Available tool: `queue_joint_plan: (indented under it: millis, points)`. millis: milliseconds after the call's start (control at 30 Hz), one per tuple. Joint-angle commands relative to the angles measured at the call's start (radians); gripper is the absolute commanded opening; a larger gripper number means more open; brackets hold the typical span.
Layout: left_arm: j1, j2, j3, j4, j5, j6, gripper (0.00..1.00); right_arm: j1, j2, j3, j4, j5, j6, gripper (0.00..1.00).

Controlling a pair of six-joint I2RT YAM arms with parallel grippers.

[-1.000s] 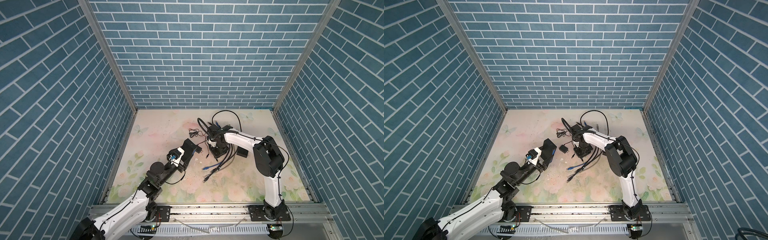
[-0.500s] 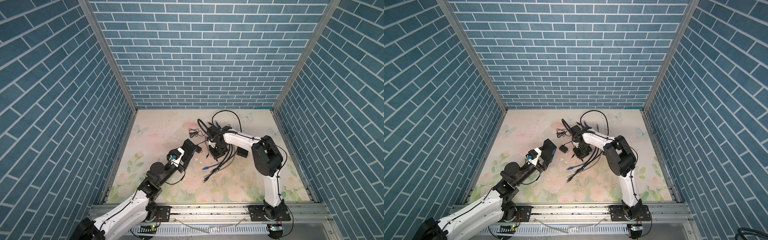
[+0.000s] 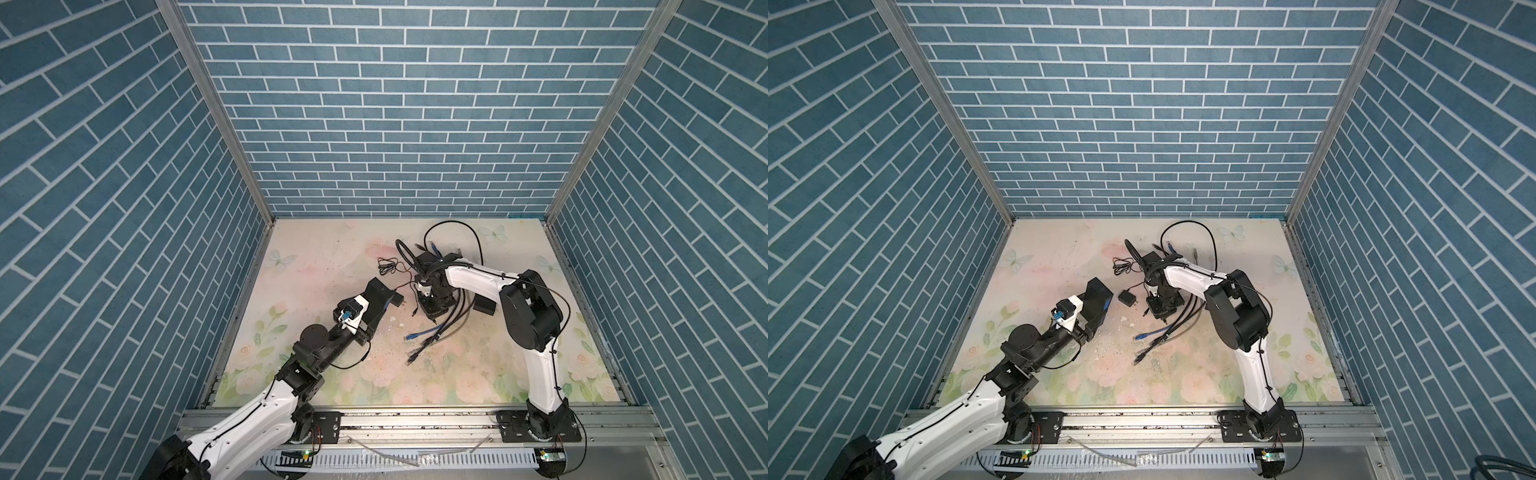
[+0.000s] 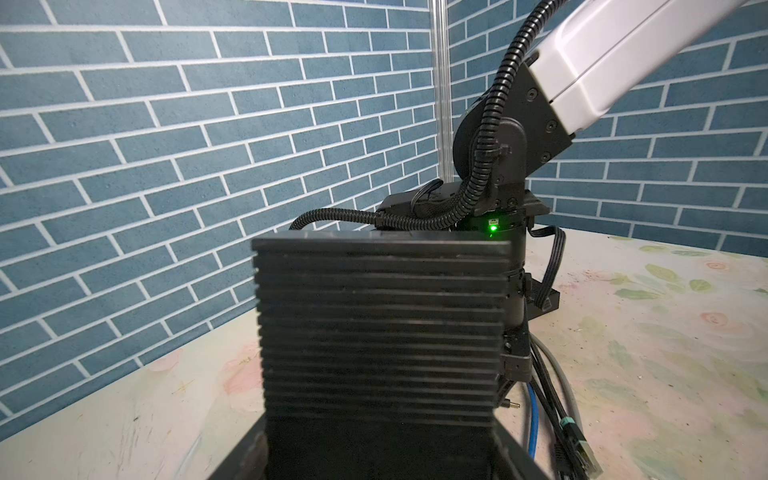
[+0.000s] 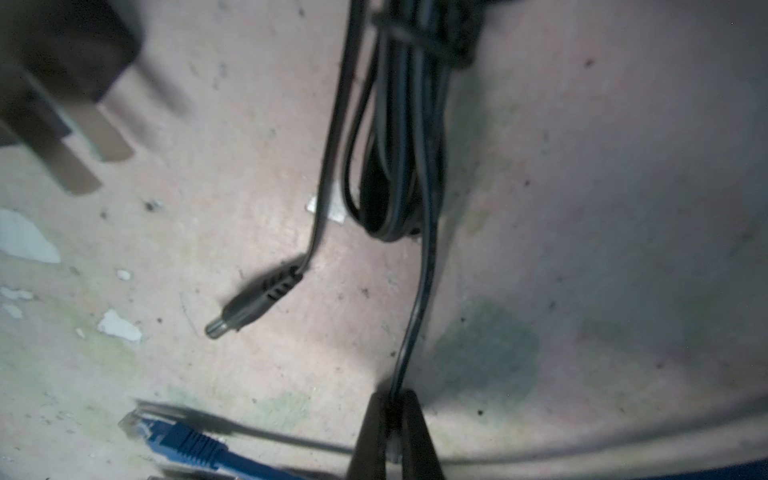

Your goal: Insert the plug into the switch port

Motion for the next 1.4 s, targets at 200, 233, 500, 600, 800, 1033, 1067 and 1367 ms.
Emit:
queue_joint_plan:
  millis: [200,233,500,600,800,1033,1067,1367]
  points:
    - [-0.001,0.007,0.019,0.025,-0.002,0.005,0.31,-0.015,-0.161,-0.085,0.238,-0.032,0.081,0.00]
    - [0.000,0.007,0.024,0.014,0.000,0.005,0.31,-0.016,-0.197,-0.105,0.288,-0.030,0.093,0.00]
    - [0.000,0.017,0.059,-0.026,0.023,0.000,0.30,-0.020,-0.444,-0.256,0.686,-0.059,0.145,0.00]
    - [0.000,0.023,0.068,-0.033,0.028,-0.003,0.30,-0.022,-0.515,-0.315,0.830,-0.086,0.160,0.00]
    - [-0.001,0.069,0.087,-0.017,0.070,-0.021,0.30,-0.023,-0.616,-0.428,1.086,-0.176,0.165,0.00]
    - [0.000,0.152,0.087,0.079,0.120,-0.022,0.28,-0.023,-0.641,-0.527,1.296,-0.299,0.168,0.00]
    - [-0.001,0.164,0.089,0.088,0.124,-0.020,0.28,-0.023,-0.647,-0.540,1.326,-0.315,0.172,0.00]
    - [0.000,0.231,0.105,0.127,0.122,0.000,0.28,-0.021,-0.690,-0.593,1.477,-0.434,0.198,0.00]
